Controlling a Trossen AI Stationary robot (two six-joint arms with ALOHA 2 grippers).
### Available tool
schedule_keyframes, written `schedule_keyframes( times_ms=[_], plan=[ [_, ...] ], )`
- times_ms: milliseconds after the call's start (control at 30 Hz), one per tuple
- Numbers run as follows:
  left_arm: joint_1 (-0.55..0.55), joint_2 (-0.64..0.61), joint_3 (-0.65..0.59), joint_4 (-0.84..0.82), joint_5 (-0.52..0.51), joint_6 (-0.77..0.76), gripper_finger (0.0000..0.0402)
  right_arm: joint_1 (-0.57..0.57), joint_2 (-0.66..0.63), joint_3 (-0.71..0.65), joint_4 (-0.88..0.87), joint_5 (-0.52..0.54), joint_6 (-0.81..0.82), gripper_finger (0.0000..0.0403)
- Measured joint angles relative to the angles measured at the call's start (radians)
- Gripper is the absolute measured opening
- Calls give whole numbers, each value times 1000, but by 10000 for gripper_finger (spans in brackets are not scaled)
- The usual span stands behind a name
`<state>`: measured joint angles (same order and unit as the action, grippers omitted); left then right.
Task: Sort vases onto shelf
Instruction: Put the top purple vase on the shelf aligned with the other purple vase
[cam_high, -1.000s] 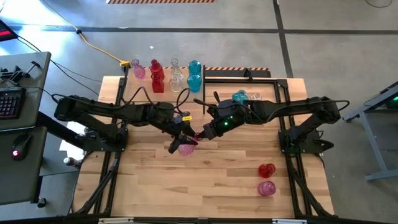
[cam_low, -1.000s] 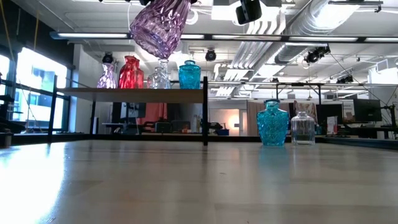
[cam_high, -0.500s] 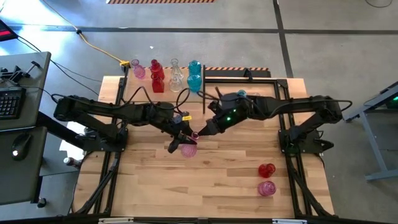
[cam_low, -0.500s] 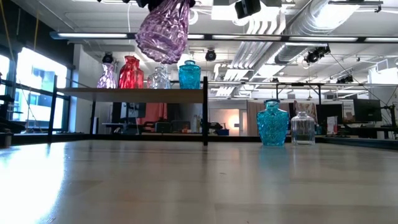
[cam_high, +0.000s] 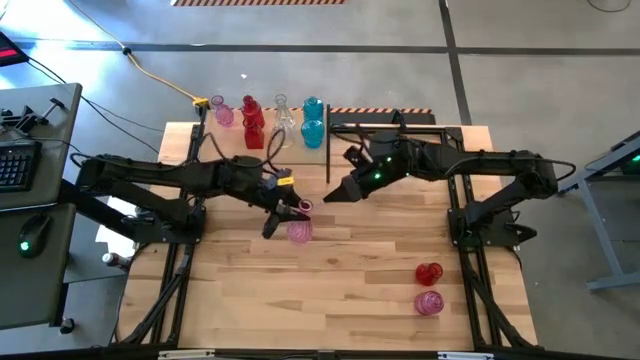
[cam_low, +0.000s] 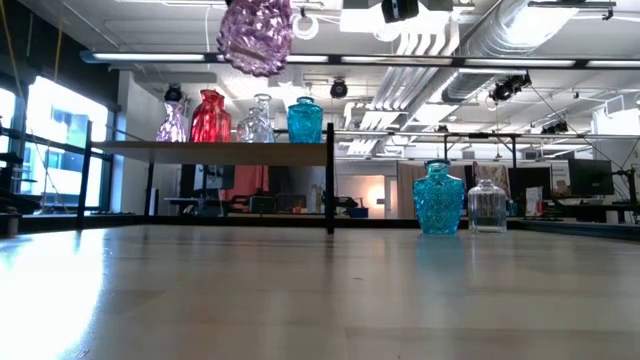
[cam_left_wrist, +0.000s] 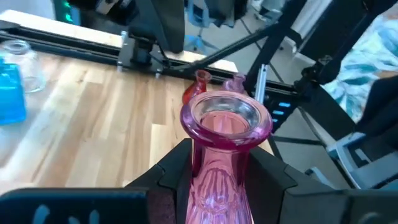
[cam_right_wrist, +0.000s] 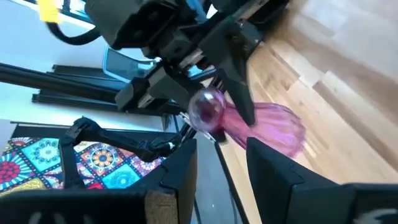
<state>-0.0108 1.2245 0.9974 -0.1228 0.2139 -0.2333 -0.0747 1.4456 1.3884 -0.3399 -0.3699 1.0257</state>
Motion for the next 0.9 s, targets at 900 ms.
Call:
schedule_keyframes(
  times_ms=[900],
  plan=[
    [2,-446,0,-437,-700,-11,107,-230,-100,0,-25,-250,-184,119]
  ],
)
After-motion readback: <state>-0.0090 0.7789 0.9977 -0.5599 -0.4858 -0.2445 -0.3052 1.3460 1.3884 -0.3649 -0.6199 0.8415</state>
